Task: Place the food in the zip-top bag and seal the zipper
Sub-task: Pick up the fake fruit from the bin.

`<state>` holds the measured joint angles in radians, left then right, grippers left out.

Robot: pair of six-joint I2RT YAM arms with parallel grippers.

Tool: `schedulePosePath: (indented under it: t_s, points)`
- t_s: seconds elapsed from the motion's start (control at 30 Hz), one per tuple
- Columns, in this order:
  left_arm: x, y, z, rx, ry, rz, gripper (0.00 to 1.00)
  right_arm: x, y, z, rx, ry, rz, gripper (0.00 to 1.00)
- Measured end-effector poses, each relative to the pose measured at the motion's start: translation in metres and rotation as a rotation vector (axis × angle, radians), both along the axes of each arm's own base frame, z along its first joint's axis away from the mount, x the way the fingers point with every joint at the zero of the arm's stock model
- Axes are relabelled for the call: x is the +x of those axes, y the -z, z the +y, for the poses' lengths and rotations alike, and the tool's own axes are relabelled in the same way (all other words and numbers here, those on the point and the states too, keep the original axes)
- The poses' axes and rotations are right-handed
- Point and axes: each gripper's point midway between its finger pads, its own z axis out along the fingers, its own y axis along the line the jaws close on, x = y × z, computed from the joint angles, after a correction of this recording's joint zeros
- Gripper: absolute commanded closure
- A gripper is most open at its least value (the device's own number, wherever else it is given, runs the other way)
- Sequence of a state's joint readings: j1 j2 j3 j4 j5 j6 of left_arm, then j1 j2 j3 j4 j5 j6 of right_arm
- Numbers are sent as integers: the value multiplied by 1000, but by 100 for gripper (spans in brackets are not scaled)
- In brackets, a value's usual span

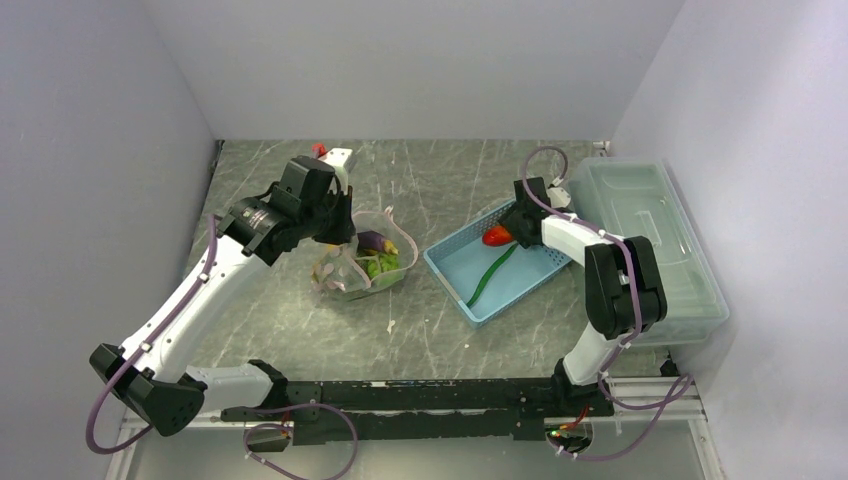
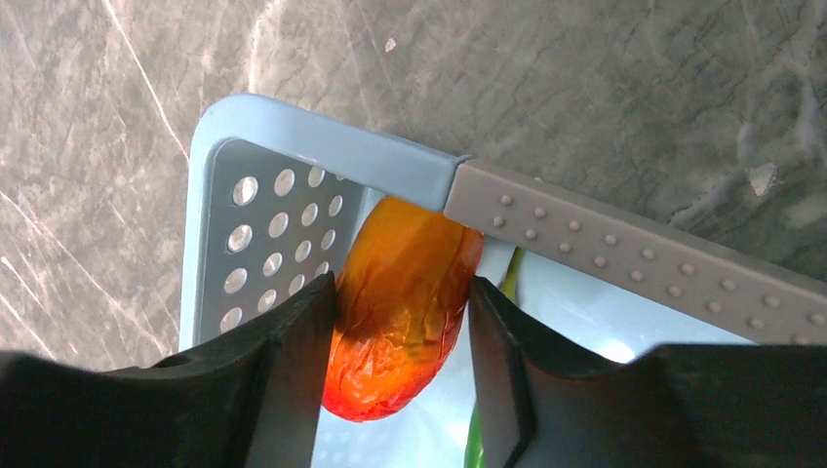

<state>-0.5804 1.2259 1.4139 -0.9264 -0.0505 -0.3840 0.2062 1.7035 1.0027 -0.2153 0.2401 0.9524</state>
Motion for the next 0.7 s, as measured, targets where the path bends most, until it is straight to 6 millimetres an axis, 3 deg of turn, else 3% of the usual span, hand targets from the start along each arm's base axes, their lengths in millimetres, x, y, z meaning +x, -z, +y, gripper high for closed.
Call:
schedulePosePath:
  t_s: [0.17,0.33,0.7]
  points:
    - [0,0,0,0,0,0,100,0,0,-1,0,-6,-2,70]
    - [0,0,0,1,1,1,100,-3,-10,-2,-4,-16,-20,79]
    - [-1,0,0,2,1,2,100,-9,-81,-2,20,-49,-182,95]
